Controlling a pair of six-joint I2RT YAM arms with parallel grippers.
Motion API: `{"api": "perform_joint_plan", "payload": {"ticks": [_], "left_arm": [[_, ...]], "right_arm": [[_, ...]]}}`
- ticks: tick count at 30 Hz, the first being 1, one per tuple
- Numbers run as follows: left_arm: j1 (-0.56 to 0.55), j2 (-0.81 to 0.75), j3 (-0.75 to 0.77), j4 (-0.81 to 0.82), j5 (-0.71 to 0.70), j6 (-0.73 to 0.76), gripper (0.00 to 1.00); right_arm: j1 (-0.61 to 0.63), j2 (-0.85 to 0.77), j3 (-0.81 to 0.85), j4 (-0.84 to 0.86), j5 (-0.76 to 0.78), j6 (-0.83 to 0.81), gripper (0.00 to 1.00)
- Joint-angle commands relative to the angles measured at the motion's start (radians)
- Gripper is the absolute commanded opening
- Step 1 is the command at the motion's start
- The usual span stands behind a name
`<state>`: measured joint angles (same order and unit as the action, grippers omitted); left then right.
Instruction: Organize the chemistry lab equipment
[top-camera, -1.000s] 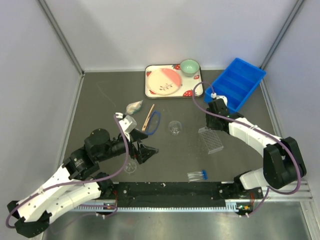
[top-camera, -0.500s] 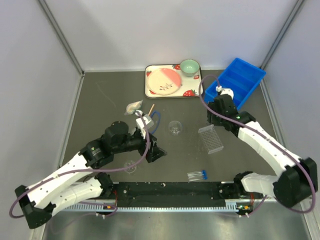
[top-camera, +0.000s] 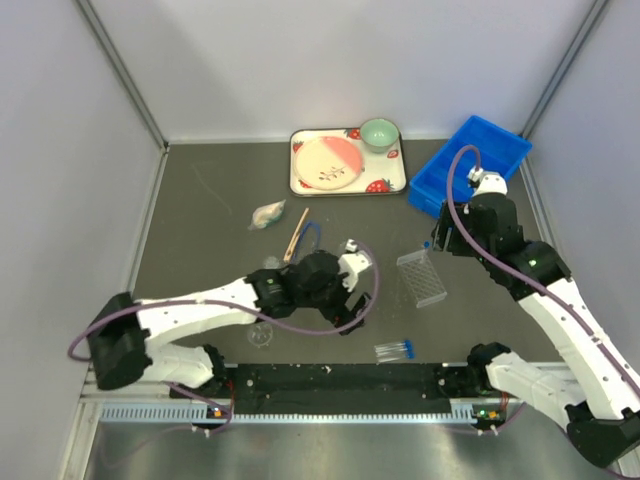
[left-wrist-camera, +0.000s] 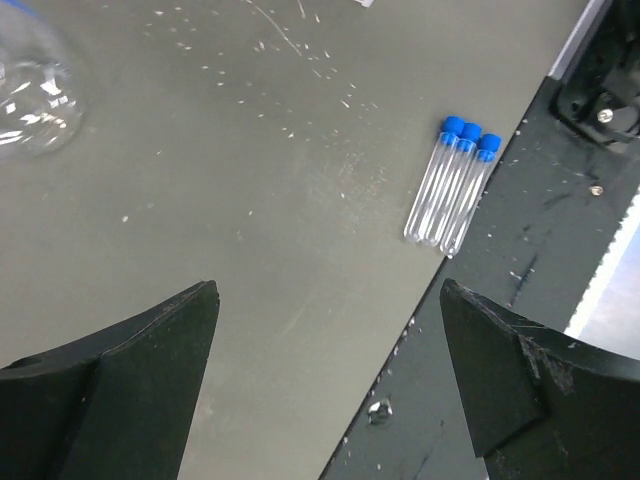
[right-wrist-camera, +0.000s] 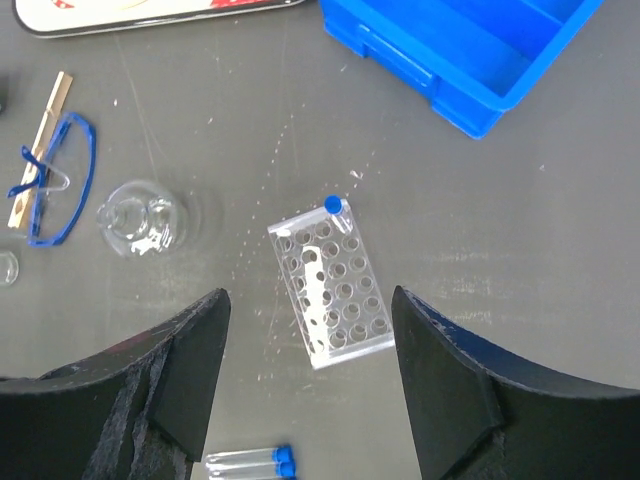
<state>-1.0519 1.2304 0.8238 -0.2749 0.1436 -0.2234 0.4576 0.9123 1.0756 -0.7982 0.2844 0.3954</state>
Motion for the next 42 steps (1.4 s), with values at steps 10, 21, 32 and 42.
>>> {"api": "perform_joint_plan", "payload": {"ticks": [10,21,32,42], "left_arm": [[-0.18,0.4,0.216,0.051,-0.289,0.07,0.96],[-0.223,0.497,0.258,0.054,-0.32,0.09,0.96],[-0.272,0.468,0.273,0.04,-0.263,0.099,0.96],[-0.293,0.491,0.276,0.042,-0.262,0.098,0.96]], "right_arm": [[0.012,-0.067,-0.052,-0.041,-0.068,0.003,0.67],[0.01,-0.076,-0.072,-0.029,-0.09,-0.006,0.67],[0.012,-0.07,-0.083,-0.019,-0.102,-0.004,0.67],[0.012,-0.075,-0.088,-0.016,-0.111,0.002,0.67]]}}
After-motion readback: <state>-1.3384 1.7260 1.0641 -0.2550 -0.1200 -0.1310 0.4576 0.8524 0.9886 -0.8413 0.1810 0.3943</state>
